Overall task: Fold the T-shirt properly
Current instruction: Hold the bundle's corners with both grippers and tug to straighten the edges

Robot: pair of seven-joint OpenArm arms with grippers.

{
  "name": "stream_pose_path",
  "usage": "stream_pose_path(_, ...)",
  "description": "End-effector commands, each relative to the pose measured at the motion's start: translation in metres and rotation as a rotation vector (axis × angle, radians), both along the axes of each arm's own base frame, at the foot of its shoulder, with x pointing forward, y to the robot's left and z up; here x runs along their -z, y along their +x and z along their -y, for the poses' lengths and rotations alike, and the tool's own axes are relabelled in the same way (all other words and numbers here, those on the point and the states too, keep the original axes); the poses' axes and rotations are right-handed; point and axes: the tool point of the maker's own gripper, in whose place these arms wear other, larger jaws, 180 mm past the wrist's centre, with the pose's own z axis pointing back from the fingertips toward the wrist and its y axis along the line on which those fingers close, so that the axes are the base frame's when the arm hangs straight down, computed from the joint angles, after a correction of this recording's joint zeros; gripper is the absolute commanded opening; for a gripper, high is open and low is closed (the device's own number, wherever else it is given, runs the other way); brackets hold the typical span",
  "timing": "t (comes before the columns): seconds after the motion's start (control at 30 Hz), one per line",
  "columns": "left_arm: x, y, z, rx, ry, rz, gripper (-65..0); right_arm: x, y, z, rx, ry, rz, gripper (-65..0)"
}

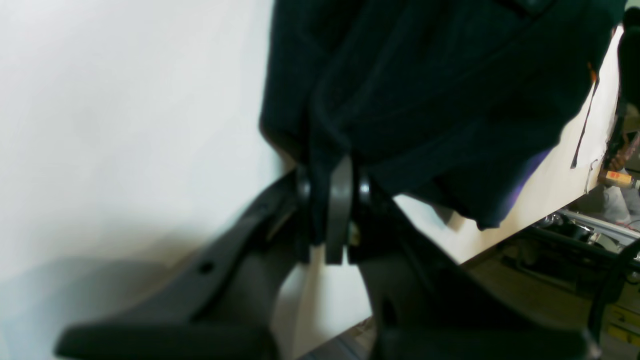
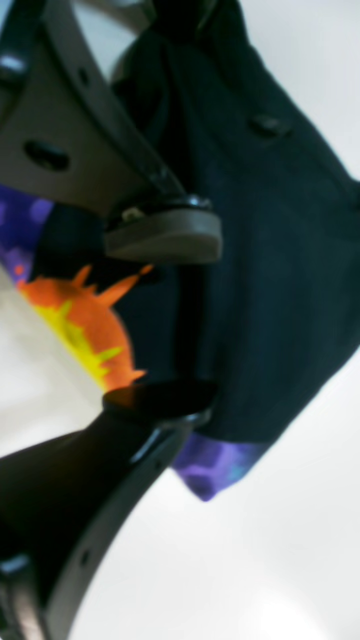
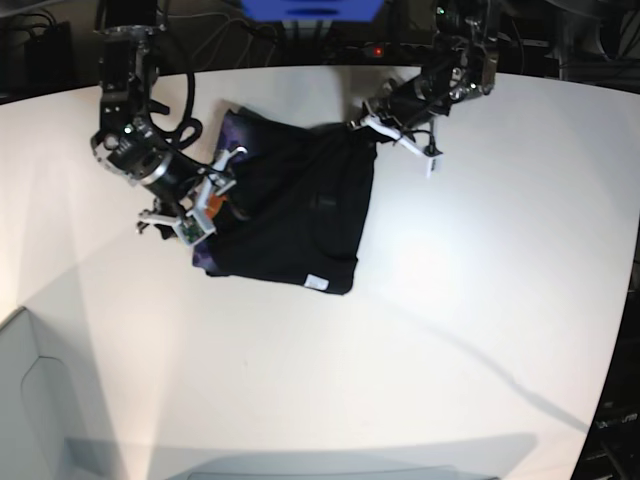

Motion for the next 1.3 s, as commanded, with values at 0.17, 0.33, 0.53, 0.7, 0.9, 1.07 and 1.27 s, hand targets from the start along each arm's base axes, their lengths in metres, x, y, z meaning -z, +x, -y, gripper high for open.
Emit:
stream_pose_path(0.17,-0.007,0.012,-0.005,-0.010,0.015,0.029,-65.0,-0.024,0.022,0.008,0.016,0.013,0.087,-27.7)
stream_pose_path(0.33,-0.010,0.019,-0.005,-0.010,0.015,0.045,-65.0,-0.012,0.039,0.012,0.030,0.024,0.058,-27.7)
stream_pose_path(0.53,-0.010,0.019,-0.006,-0.009,0.017,0.045,-65.0,0.013,0.063,0.018,0.054,0.049,-0.013,-27.7)
stream_pose_path(0.7,-0.012,0.020,-0.006,-0.008,0.018,0.053,-65.0,0.006,0.077,0.020,0.056,0.047,0.005,-27.7)
stream_pose_path(0.9,-0.029,0.028,-0.003,0.000,0.013,0.106,-65.0,-0.042,0.059,0.034,0.108,0.027,0.146,-27.5)
stream_pose_path(1.07,-0.033,0.030,-0.002,0.002,0.011,0.121,-65.0,-0.042,0.020,0.025,0.121,0.035,0.126,-27.6)
stream_pose_path(1.27,-0.033,0.030,-0.002,0.002,0.011,0.120,-65.0,-0.029,-0.028,-0.004,0.113,0.097,0.046,-27.7)
